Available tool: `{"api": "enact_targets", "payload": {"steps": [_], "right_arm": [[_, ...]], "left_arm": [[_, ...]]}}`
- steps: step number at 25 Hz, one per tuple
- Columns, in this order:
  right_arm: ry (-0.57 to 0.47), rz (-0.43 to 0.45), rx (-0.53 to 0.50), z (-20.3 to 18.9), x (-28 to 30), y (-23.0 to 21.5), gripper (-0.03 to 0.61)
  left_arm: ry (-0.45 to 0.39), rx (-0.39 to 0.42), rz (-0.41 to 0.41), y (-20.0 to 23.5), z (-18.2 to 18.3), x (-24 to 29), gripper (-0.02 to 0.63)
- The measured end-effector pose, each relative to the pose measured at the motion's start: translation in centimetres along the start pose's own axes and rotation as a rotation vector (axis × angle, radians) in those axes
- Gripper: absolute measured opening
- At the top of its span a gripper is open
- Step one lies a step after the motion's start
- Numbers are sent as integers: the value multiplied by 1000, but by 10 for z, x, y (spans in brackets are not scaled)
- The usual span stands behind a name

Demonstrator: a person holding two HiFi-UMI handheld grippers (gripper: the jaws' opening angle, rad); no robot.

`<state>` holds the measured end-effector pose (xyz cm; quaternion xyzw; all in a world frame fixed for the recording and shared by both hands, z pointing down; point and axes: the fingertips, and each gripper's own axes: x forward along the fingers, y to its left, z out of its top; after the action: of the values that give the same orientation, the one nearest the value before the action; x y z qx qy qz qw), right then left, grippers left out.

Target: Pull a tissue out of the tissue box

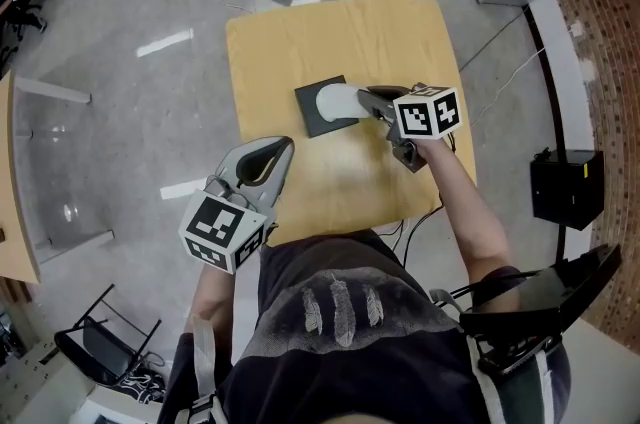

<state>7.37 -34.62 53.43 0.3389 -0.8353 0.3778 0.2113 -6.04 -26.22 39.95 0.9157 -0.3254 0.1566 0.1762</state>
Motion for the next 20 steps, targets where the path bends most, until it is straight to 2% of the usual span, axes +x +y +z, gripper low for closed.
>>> {"api": "enact_targets", "payload": {"steps": [11, 20], "right_arm": [[-37, 9, 3, 7, -17, 0, 0], [-124, 7, 8, 24, -46, 2, 0]], "left_arm": [[9, 13, -8, -7, 0, 3, 3], [11, 28, -24, -19, 0, 6, 3]]}}
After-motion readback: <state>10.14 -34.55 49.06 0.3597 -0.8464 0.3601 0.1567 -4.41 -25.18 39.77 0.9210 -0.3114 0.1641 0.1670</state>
